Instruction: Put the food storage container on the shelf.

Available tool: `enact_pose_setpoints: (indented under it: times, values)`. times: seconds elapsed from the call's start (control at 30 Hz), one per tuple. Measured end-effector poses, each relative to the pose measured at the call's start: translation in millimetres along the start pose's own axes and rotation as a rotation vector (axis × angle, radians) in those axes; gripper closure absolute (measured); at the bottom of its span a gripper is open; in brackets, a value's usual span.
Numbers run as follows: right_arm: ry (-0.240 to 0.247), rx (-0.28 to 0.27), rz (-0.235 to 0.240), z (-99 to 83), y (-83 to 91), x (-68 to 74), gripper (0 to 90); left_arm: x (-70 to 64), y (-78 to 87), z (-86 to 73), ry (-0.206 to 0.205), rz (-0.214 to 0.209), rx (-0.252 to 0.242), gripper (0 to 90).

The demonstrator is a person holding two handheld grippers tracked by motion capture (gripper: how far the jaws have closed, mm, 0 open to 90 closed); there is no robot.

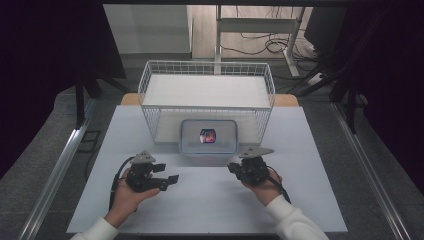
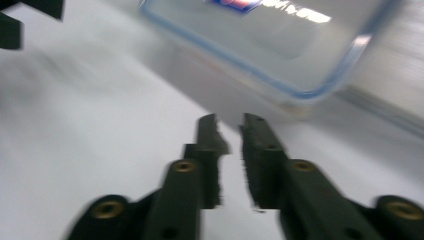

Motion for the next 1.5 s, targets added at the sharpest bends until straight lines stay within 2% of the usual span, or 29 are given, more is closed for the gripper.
enact_pose_setpoints:
  times: [0.07, 0.1, 0.13, 0.23, 0.33, 0.37, 0.47, 0.53, 0.57, 0.67, 0.77, 0.87, 1.07, 1.5]
  values:
    - [0.030, 0.032, 0.003, -1.1, -14.1, 7.1, 88.6, -6.8, 7.3, -12.4, -0.012, -0.003, 0.013, 27.6]
    - [0.030, 0.032, 0.003, -1.1, -14.1, 7.1, 88.6, -6.8, 7.3, -12.4, -0.012, -0.003, 0.013, 27.4]
    - [0.054, 0.057, 0.002, -0.8, -28.6, 13.4, 88.7, -9.9, 10.3, -20.6, -0.031, 0.000, 0.032, 27.3]
    - [0.078, 0.074, -0.015, 3.9, -49.3, 17.9, 88.8, -11.8, 11.7, -29.3, -0.057, 0.016, 0.052, 27.3]
    - [0.100, 0.093, -0.049, 8.3, -67.8, 17.3, 88.8, -12.6, 11.9, -32.9, -0.056, 0.011, 0.061, 27.1]
    - [0.100, 0.093, -0.049, 8.3, -67.8, 17.3, 88.8, -12.6, 11.9, -32.9, -0.056, 0.011, 0.061, 27.1]
    - [0.111, 0.095, -0.100, 13.3, -86.2, 10.2, 88.8, -12.0, 11.5, -31.2, -0.055, 0.011, 0.057, 27.1]
    - [0.099, 0.079, -0.117, 17.7, -89.3, 5.3, 88.9, -11.4, 11.6, -29.8, -0.057, 0.011, 0.054, 27.1]
    - [0.089, 0.084, -0.103, 18.8, -89.8, 4.7, 88.9, -11.2, 11.6, -29.6, -0.056, 0.010, 0.052, 27.1]
    - [0.083, 0.059, -0.136, 25.8, -87.5, -2.1, 88.9, -10.1, 10.7, -31.8, -0.053, 0.009, 0.059, 27.1]
    - [0.034, 0.034, -0.118, 34.9, -83.6, -7.0, 89.0, -9.2, 11.1, -31.5, -0.051, 0.012, 0.056, 27.2]
    - [0.019, 0.035, -0.100, 40.3, -85.3, -7.2, 89.0, -9.3, 11.3, -30.8, -0.045, 0.011, 0.053, 27.2]
    - [-0.008, 0.034, -0.107, 45.9, -92.6, -10.8, 89.0, -8.1, 11.0, -31.5, -0.045, 0.016, 0.056, 27.2]
    - [-0.084, 0.027, -0.134, 68.2, -114.3, -32.1, 89.0, -6.6, 10.0, -33.6, -0.054, 0.019, 0.068, 27.2]
Point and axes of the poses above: each handheld gripper's, and its own axes: y roughly backward along the jaws, z roughly out of its top, x roughly to its left, the point moved 10 cm from there along -y, roughly forward along the jaws
